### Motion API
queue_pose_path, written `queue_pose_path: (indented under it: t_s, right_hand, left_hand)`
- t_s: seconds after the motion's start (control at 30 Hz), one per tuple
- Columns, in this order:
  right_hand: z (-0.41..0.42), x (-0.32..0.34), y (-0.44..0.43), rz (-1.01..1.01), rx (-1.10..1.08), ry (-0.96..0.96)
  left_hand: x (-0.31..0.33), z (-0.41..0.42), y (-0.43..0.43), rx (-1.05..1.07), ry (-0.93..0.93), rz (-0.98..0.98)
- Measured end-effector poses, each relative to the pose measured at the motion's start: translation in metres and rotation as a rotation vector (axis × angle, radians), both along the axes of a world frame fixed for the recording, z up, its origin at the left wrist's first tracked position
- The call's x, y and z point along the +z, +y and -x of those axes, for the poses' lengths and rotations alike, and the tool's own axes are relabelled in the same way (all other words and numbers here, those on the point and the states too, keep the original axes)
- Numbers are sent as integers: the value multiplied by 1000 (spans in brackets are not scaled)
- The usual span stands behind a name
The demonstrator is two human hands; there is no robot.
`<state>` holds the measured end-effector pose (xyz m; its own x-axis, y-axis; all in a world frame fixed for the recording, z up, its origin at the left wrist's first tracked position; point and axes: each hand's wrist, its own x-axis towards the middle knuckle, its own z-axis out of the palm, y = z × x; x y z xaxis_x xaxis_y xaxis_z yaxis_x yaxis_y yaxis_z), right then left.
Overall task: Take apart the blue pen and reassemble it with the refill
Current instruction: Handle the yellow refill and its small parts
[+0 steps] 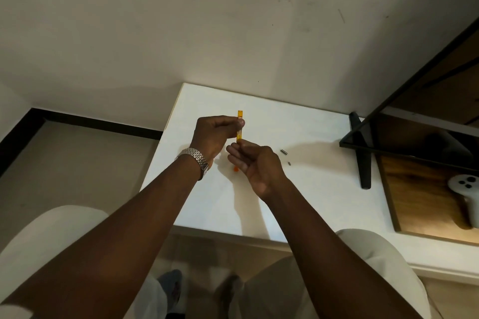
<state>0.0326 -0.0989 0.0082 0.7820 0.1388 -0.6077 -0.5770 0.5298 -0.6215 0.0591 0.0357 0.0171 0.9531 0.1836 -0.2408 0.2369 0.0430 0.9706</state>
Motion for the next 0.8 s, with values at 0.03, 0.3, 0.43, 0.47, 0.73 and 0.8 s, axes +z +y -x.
queue_pose_path:
  t_s: [0.03,0.3,0.43,0.47,0.73,0.8]
  right_hand:
    - [1,0,0,27,7,-10]
    - [10,3,-9,271,178,-4]
    - [15,6,-26,365,263,23]
    - [15,6,-31,382,260,23]
    - [12,10,-59,430,138,-4]
    - [13,10,-59,421,137,-8]
  left_hand:
    - [-1,-1,0,8,6,8]
    - [-8,-8,3,87,46,24]
    - [-20,-16,4,85,91,-84]
    - [-23,-17,4,69,105,-115]
    - [-31,-21,7,-107,158,-462]
    - [-30,-23,6,-134,157,-547]
